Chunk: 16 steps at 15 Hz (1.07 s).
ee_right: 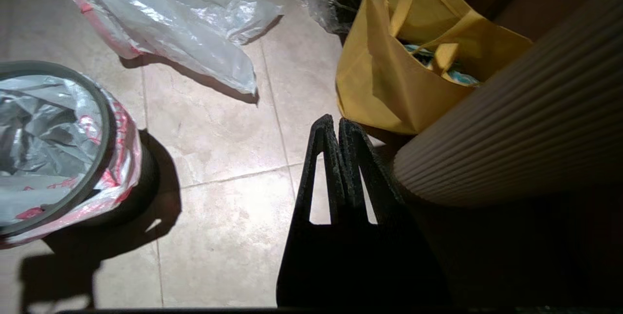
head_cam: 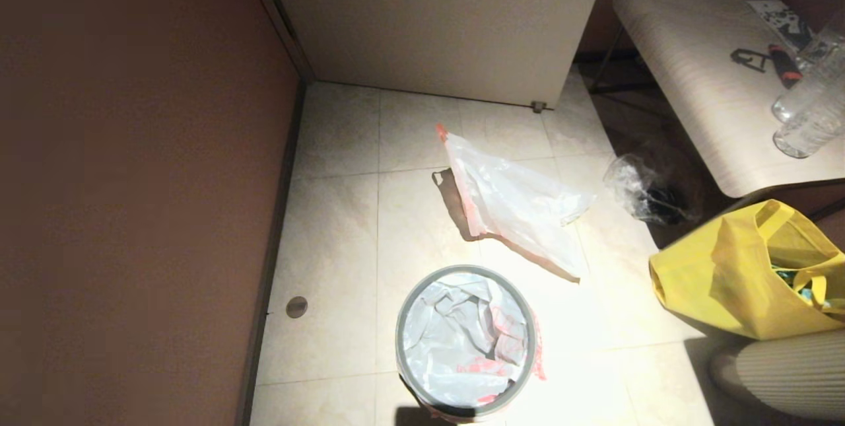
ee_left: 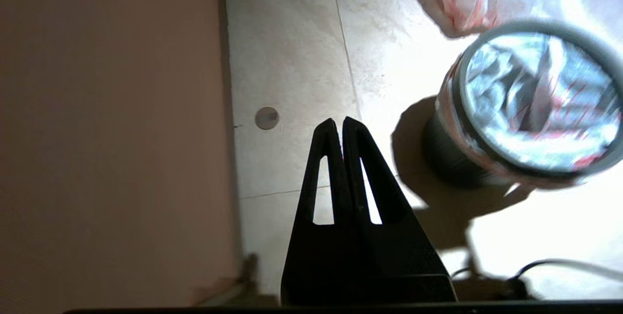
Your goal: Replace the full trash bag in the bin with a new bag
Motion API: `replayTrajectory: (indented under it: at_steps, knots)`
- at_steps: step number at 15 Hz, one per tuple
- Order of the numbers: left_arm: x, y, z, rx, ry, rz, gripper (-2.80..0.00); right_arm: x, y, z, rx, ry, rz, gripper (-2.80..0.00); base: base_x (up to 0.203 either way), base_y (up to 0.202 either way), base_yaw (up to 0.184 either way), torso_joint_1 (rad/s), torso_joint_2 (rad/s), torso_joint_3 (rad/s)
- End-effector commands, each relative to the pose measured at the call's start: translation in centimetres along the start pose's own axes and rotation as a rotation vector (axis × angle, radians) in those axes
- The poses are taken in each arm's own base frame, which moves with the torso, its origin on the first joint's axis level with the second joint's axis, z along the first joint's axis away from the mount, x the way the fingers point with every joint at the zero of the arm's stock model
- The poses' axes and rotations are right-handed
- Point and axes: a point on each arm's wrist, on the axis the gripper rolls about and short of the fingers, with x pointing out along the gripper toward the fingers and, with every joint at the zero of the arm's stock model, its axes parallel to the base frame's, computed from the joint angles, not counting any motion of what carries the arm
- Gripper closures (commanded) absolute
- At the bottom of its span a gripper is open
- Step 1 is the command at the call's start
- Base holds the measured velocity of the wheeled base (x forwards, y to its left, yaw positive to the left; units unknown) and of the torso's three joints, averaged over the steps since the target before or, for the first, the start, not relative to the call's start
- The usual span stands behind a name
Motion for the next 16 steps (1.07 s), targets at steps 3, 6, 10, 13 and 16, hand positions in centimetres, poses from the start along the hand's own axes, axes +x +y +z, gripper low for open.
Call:
replayTrajectory:
  at_steps: [3,6,10,13,16]
  knots:
    - [0.1,0.0,0.1,-0.016,-0.019,0.008,0.0,0.5,0.3,-1.1,0.002,-0.006,0.098,0.0,0.0,0.0,0.0,0.0,0.0,0.0]
    - [0.1,0.0,0.0,0.021,-0.017,-0.007,0.0,0.8,0.5,-2.2,-0.01,0.027,0.159,0.0,0.0,0.0,0.0,0.0,0.0,0.0]
    - [0.1,0.0,0.1,0.012,-0.02,-0.001,0.0,0.9,0.6,-2.1,0.018,0.013,0.163,0.0,0.0,0.0,0.0,0.0,0.0,0.0]
    - [0.1,0.0,0.1,0.011,-0.021,-0.001,0.0,0.9,0.6,-2.1,0.031,0.011,0.163,0.0,0.0,0.0,0.0,0.0,0.0,0.0]
    - [0.1,0.0,0.1,0.011,-0.021,-0.001,0.0,0.9,0.6,-2.1,0.032,0.013,0.162,0.0,0.0,0.0,0.0,0.0,0.0,0.0]
